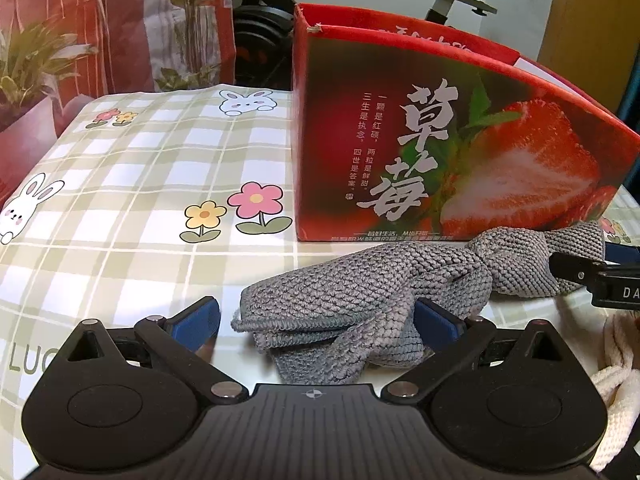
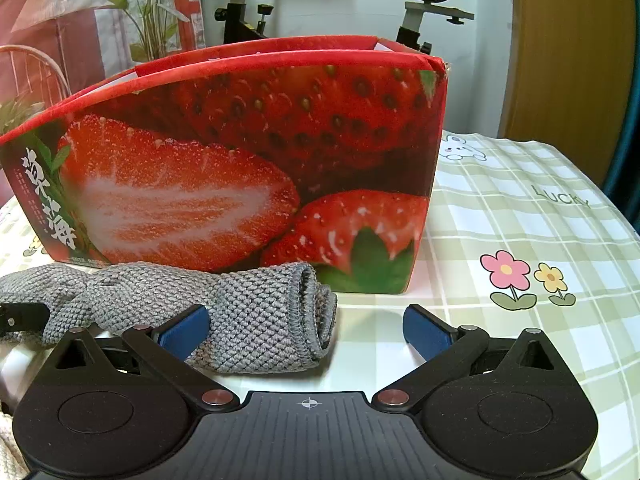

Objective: Organize soft objects
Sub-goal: 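Move both grippers to the grey mesh cloth and close on it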

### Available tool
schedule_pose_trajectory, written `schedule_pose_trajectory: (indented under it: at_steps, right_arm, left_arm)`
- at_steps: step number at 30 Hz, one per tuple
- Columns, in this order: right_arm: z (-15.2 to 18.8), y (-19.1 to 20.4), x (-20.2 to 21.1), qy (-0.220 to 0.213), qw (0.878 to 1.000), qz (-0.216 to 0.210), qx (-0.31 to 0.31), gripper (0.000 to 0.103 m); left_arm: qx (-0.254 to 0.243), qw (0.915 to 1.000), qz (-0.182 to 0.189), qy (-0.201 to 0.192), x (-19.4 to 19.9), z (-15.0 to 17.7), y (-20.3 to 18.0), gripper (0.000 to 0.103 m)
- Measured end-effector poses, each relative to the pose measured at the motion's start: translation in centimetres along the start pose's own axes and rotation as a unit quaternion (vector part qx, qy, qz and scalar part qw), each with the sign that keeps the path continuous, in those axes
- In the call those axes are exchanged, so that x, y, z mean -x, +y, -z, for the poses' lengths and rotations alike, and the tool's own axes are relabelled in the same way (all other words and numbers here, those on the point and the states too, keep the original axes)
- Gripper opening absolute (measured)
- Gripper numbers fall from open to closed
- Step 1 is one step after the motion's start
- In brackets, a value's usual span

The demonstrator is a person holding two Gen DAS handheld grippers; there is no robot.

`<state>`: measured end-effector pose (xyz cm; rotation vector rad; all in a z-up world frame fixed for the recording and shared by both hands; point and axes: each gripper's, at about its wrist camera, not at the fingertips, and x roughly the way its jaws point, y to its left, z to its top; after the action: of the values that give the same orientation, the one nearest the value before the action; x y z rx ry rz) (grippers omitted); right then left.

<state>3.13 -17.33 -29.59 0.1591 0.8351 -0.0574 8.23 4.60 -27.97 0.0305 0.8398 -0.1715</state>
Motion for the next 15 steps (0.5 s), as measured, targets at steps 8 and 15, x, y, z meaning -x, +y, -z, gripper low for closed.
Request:
schedule_pose_trajectory:
  at_steps: [8,15]
  right_arm:
    - [0.1,-0.2,0.1,-0.003,1.0,-0.006,-0.002,0.103]
    - [0.2,-0.3,0.1,-0.004,1.0,-0.006,-0.001,0.103]
  left_arm:
    - [0.007,0.9998,0.017,0.011,0.3,-0.4,0.8,0.103]
    - [0.035,0.9991,0.025,0.005,1.7,-0.2,1.6,0.091]
